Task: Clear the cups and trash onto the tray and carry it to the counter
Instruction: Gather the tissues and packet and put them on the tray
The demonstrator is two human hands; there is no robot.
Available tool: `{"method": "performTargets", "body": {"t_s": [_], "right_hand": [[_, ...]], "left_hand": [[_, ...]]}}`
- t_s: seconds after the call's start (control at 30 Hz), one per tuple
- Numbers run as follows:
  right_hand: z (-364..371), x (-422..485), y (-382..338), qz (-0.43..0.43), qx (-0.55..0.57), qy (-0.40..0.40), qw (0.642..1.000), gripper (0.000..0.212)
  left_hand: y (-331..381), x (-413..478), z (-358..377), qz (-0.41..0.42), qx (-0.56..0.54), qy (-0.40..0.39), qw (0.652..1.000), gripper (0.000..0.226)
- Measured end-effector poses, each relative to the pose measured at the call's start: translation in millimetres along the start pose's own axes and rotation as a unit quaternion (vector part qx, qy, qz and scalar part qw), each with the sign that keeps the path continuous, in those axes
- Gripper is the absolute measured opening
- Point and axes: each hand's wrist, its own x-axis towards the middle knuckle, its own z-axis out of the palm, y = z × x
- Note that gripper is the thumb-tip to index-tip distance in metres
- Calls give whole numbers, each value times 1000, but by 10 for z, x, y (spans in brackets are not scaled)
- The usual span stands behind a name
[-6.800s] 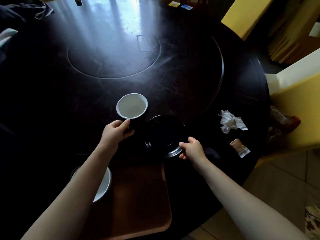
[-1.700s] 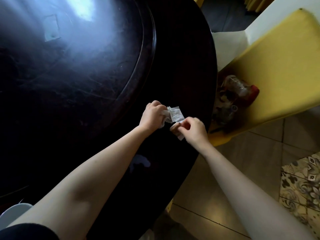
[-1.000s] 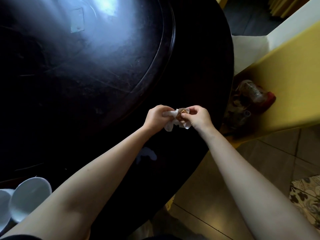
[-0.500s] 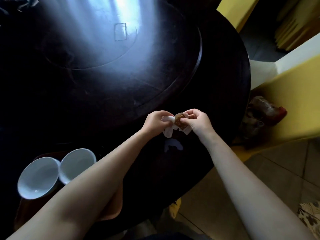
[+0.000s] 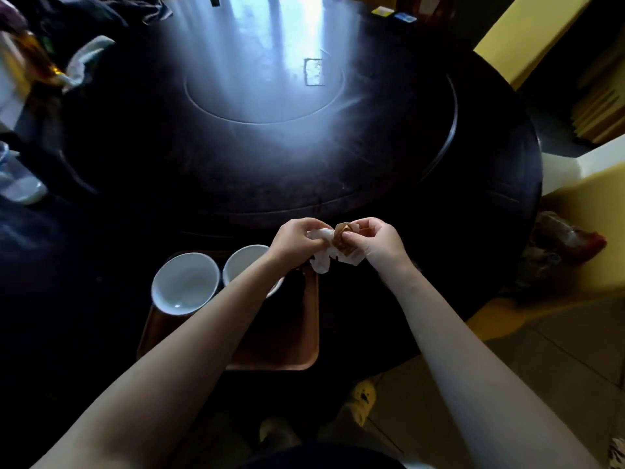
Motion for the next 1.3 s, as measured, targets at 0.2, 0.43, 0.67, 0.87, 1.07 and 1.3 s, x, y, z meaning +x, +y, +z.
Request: {"method": "performTargets", "body": {"t_s": [0.2, 0.43, 0.67, 0.87, 1.07, 1.3], "right_hand": [[616, -261, -79, -5, -23, -56, 998, 19], [1312, -607, -67, -12, -62, -150, 987, 15], [1663, -963, 265, -48, -118, -147, 981, 14], [1784, -1198, 686, -80, -234, -100, 964, 9], [2008, -1116, 749, -215, -381, -138, 888, 18], [2067, -1067, 835, -298, -514, -143, 791, 37]], "left_hand": [[-373, -441, -487, -10, 67, 42, 997, 21], [-868, -1105, -956, -66, 54, 83, 993, 16], [-1316, -1663, -1049, -120, 8, 138, 983, 20], [-1720, -1941, -1058, -196, -45, 198, 959, 18], [-1830, -2016, -1017, -210, -74, 199, 954, 16], [-1880, -2033, -945, -214, -120, 211, 946, 12]]}}
